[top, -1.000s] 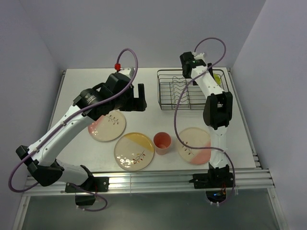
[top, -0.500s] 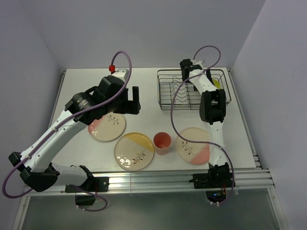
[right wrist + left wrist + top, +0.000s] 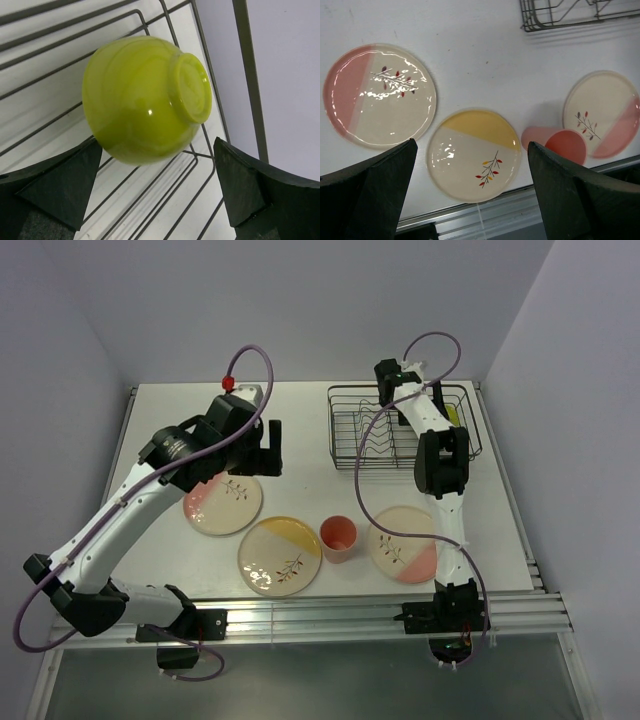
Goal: Load the mixed dishes into the dish rack
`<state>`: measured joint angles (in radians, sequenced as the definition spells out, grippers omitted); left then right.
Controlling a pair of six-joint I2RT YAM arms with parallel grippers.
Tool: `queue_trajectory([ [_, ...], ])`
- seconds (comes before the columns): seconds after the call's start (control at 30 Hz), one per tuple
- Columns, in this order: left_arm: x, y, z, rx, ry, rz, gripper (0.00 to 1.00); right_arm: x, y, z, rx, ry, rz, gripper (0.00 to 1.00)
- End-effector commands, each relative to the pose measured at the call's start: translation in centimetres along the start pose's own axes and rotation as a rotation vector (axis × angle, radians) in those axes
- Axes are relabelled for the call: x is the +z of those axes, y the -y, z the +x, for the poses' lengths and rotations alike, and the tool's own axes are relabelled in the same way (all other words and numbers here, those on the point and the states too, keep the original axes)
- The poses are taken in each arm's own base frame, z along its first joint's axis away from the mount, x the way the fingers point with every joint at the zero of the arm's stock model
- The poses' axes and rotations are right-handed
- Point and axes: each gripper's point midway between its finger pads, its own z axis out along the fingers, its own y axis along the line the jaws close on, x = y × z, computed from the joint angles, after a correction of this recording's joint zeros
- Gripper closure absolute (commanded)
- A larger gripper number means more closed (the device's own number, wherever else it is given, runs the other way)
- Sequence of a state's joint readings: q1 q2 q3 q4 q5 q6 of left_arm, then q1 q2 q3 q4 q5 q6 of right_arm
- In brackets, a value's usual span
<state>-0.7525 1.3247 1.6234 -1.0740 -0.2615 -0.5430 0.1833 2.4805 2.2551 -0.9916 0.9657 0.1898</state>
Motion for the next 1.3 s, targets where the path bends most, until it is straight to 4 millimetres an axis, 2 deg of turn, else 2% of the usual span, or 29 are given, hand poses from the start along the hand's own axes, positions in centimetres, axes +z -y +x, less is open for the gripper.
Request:
queue_trajectory([
  [0.0,0.3,-1.5,-0.1,-0.047,-0.033,-0.051,0.01,-1.2,0.7,-2.0,0.091,0.035,-0.032,0.00],
  [0.07,0.8,-2.4,0.4,-0.100,-0.067,-0.089,0.01,-1.8,0.5,-2.2,0.105,0.033,-0.077,0.00],
  [0.13,1.5,-3.3,1.9,-0.126,-0.133,-0.130,0.01,-2.6,0.5,-2.6,0.115,0.041,-0.114,0.00],
  [0.23,2.3,-4.2,3.6,-0.199,-0.191,-0.189,0.01,-4.2,-0.5,-2.9,0.129,0.040,-0.218,0.00],
  [0.37,2.7,-4.1,5.0,-0.307,-0.237,-0.202,0.01,-5.9,-1.4,-2.7,0.152,0.025,-0.299,0.00],
  [0.47,2.5,-4.0,5.4,-0.360,-0.228,-0.196,0.01,-8.6,-1.4,-2.5,0.182,0.029,-0.371,0.00],
  [0.5,2.5,-3.9,5.5,-0.371,-0.230,-0.192,0.01,-10.8,-0.4,-3.3,0.207,0.075,-0.399,0.00],
  [0.53,2.8,-3.9,6.0,-0.377,-0.243,-0.189,0.01,-11.7,0.3,-3.4,0.217,0.088,-0.404,0.00],
  [0.57,2.8,-2.9,6.3,-0.378,-0.262,-0.143,0.01,-12.5,0.9,-3.4,0.253,0.086,-0.421,0.00],
  [0.6,2.9,-2.3,6.8,-0.374,-0.284,-0.118,0.01,-14.2,2.8,-3.8,0.294,0.103,-0.453,0.00],
  [0.63,3.0,-1.4,7.0,-0.367,-0.298,-0.091,0.03,-15.3,3.4,-3.8,0.316,0.103,-0.494,0.00],
  [0.67,3.1,0.4,7.8,-0.343,-0.323,-0.056,0.03,-16.0,4.2,-3.5,0.343,0.096,-0.509,0.00],
  [0.7,3.4,1.2,8.4,-0.324,-0.338,-0.052,0.03,-17.9,6.7,-3.6,0.388,0.124,-0.545,0.00],
  [0.73,3.4,2.3,8.6,-0.302,-0.343,-0.042,0.03,-18.9,7.5,-3.4,0.409,0.130,-0.582,0.00],
  [0.77,3.8,3.8,9.9,-0.268,-0.380,-0.044,0.02,-19.9,7.0,-2.1,0.396,0.100,-0.661,0.00],
  [0.8,4.0,4.4,10.4,-0.260,-0.393,-0.041,0.02,-22.2,9.8,-1.9,0.445,0.144,-0.713,0.00],
  [0.83,4.4,4.9,10.9,-0.253,-0.409,-0.038,0.02,-23.2,10.7,-1.2,0.462,0.148,-0.742,0.00],
  [0.87,4.9,5.4,11.5,-0.239,-0.424,-0.032,0.02,-24.3,10.3,0.4,0.447,0.115,-0.818,0.00],
  [0.9,5.3,6.0,11.4,-0.237,-0.418,-0.010,0.03,-26.3,12.6,1.2,0.474,0.151,-0.879,0.00],
  [0.97,5.9,6.8,12.0,-0.218,-0.433,0.002,0.03,-27.9,13.3,3.5,0.464,0.129,-0.947,0.00],
  [1.0,6.3,7.1,12.6,-0.217,-0.449,0.016,0.04,-29.8,15.0,4.9,0.472,0.149,-1.016,0.00],
  [1.07,7.1,7.6,13.8,-0.195,-0.477,0.021,0.04,-30.5,15.9,7.0,0.475,0.139,-1.050,0.00],
  [1.1,7.4,7.7,14.4,-0.181,-0.488,0.019,0.04,-31.6,17.4,8.1,0.489,0.163,-1.088,0.00],
  [1.17,8.1,8.1,15.7,-0.145,-0.509,0.019,0.04,-31.9,18.2,9.6,0.491,0.161,-1.104,0.00],
  [1.2,8.4,8.3,16.0,-0.136,-0.514,0.024,0.04,-32.4,19.2,10.5,0.501,0.175,-1.114,0.00],
  [1.27,9.0,9.0,16.3,-0.118,-0.518,0.038,0.04,-32.6,19.9,11.7,0.508,0.179,-1.125,0.00],
])
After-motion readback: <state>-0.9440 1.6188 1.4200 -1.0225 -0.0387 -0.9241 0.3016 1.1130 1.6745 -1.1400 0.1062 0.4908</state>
